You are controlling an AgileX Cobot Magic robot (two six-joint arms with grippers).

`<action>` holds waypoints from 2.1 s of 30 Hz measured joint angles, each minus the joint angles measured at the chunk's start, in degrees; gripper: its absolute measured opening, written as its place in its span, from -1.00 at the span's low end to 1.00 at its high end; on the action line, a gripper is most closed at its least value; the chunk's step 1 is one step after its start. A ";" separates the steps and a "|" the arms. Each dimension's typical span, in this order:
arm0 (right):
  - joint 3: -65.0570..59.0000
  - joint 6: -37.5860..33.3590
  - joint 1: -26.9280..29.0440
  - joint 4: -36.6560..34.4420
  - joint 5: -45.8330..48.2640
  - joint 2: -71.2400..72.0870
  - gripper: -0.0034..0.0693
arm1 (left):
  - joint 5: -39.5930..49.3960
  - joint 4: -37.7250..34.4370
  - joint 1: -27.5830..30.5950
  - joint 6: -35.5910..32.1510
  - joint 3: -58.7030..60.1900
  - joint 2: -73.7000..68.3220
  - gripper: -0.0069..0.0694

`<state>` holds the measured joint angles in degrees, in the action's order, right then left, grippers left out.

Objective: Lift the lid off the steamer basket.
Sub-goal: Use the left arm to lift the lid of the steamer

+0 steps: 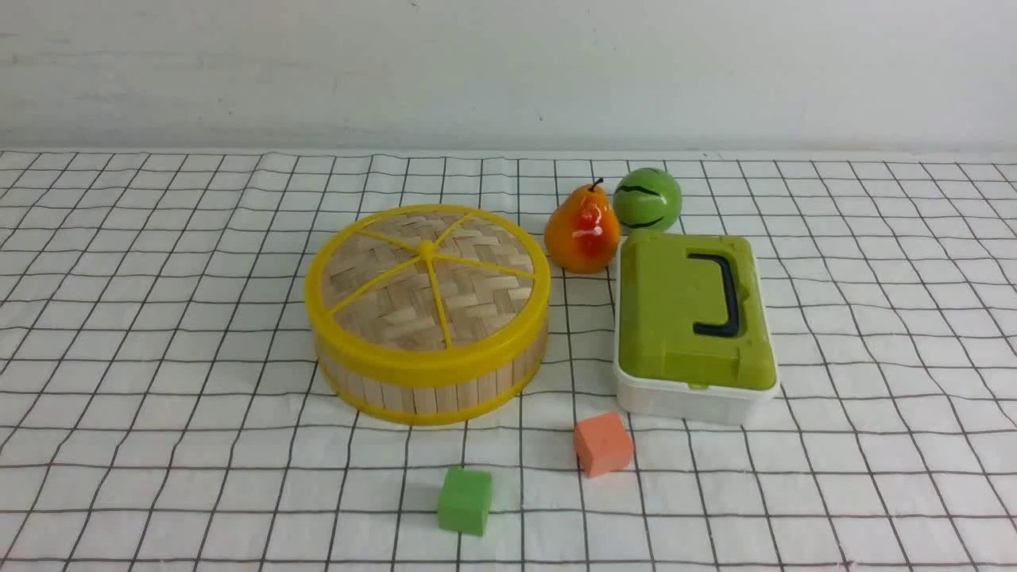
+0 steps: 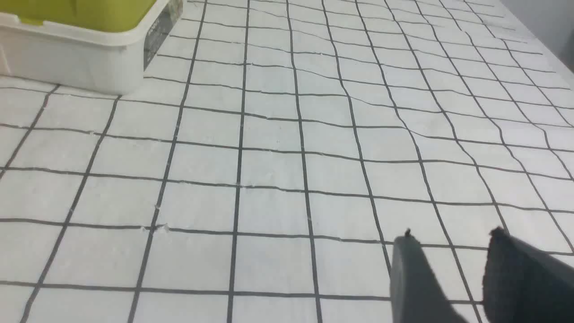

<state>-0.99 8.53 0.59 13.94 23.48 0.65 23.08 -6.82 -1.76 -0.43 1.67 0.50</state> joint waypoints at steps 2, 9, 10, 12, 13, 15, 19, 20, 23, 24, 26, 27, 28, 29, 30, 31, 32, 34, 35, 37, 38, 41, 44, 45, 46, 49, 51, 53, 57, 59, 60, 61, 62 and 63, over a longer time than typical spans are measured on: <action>0.00 0.00 0.00 0.00 0.00 0.00 -0.25 | 0.00 0.00 0.00 0.00 0.00 0.00 -0.74; 0.00 0.00 0.00 0.00 0.00 0.00 -0.25 | 0.00 0.00 0.00 0.04 0.00 0.00 -0.72; 0.00 0.00 0.00 0.00 0.00 0.00 -0.25 | 0.00 0.00 0.00 0.04 0.00 0.00 -0.72; 0.00 0.00 0.00 0.00 0.00 0.00 -0.25 | 0.00 0.00 0.00 0.04 0.00 0.00 -0.72; 0.00 0.00 0.00 0.00 0.00 0.00 -0.25 | 0.00 0.00 0.00 0.04 0.00 0.00 -0.72; 0.00 0.00 0.00 0.00 0.00 0.00 -0.25 | 0.00 0.00 0.00 0.04 0.00 0.00 -0.72; 0.00 0.00 0.00 0.00 0.00 0.00 -0.25 | 0.00 0.00 0.00 0.04 0.00 0.00 -0.72; 0.00 0.00 0.00 0.00 0.00 0.00 -0.25 | 0.00 0.00 0.00 0.04 0.00 0.00 -0.71; 0.00 0.00 0.00 0.00 0.00 0.00 -0.25 | 0.00 0.00 0.00 0.04 0.00 0.00 -0.71; 0.00 0.00 0.00 0.00 0.00 0.00 -0.25 | 0.00 0.00 0.00 0.04 0.00 0.00 -0.70; 0.00 0.00 0.00 0.00 0.00 0.00 -0.25 | 0.00 0.00 0.00 0.04 0.00 0.00 -0.70; 0.00 0.00 0.00 0.00 0.00 0.00 -0.25 | 0.00 0.00 0.00 0.04 0.00 0.00 -0.69; 0.00 0.00 0.00 0.00 0.00 0.00 -0.25 | 0.00 0.00 0.00 0.04 0.00 0.00 -0.69; 0.00 0.00 0.00 0.00 0.00 0.00 -0.25 | 0.00 0.00 0.00 0.04 0.00 0.00 -0.69; 0.00 0.00 0.00 0.00 0.00 0.00 -0.25 | 0.00 0.00 0.00 0.04 0.00 0.00 -0.68; 0.00 0.00 0.00 0.00 0.00 0.00 -0.25 | 0.00 0.00 0.00 0.04 0.00 0.00 -0.68; 0.00 0.00 0.00 0.00 0.00 0.00 -0.25 | 0.00 0.00 0.00 0.04 0.00 0.00 -0.68; 0.00 0.00 0.00 0.00 0.00 0.00 -0.25 | 0.00 0.00 0.00 0.04 0.00 0.00 -0.67; 0.00 0.00 0.00 0.00 0.00 0.00 -0.25 | 0.00 0.00 0.00 0.04 0.00 0.00 -0.67; 0.00 0.00 0.00 0.00 0.00 0.00 -0.25 | 0.00 0.00 0.00 0.04 0.00 0.00 -0.67; 0.00 0.00 0.00 0.00 0.00 0.00 -0.25 | 0.00 0.00 0.00 0.04 0.00 0.00 -0.67; 0.00 0.00 0.00 0.00 0.00 0.00 -0.25 | 0.00 0.00 0.00 0.04 0.00 0.00 -0.66; 0.00 0.00 0.00 0.00 0.00 0.00 -0.25 | 0.00 0.00 0.00 0.04 0.00 0.00 -0.65; 0.00 0.00 0.00 0.00 0.00 0.00 -0.25 | 0.00 0.00 0.00 0.04 0.00 0.00 -0.64; 0.00 0.00 0.00 0.00 0.00 0.00 -0.25 | 0.00 0.00 0.00 0.04 0.00 0.00 -0.64; 0.00 0.00 0.00 0.00 0.00 0.00 -0.25 | 0.00 0.00 0.00 0.04 0.00 0.00 -0.63; 0.00 0.00 0.00 0.00 0.00 0.00 -0.25 | -0.19 -0.16 0.00 0.04 0.00 0.00 -0.63; 0.00 0.00 0.00 0.00 0.00 0.00 -0.25 | -0.50 -0.87 0.00 0.04 0.00 0.00 -0.62; 0.00 0.00 0.00 0.00 0.00 0.00 -0.25 | -3.32 -2.43 0.00 0.04 0.00 0.00 -0.62; 0.00 0.00 0.00 0.00 0.00 0.00 -0.25 | -4.59 -2.70 0.00 0.04 0.00 0.00 -0.62; 0.00 0.00 0.00 0.00 0.00 0.00 -0.25 | -6.37 -2.84 0.00 0.04 0.00 0.00 -0.61; 0.00 0.00 0.00 0.00 0.00 0.00 -0.25 | -7.94 -2.90 0.00 0.04 0.00 0.00 -0.61; 0.00 0.00 0.00 0.00 0.00 0.00 -0.25 | -7.94 -2.90 0.00 0.04 0.00 0.00 -0.61; 0.00 0.00 0.00 0.00 0.00 0.00 -0.25 | -9.93 -2.95 0.00 0.04 0.00 0.00 -0.60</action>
<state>-0.99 8.53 0.59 13.94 23.48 0.65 13.15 -9.77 -1.76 -0.39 1.67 0.50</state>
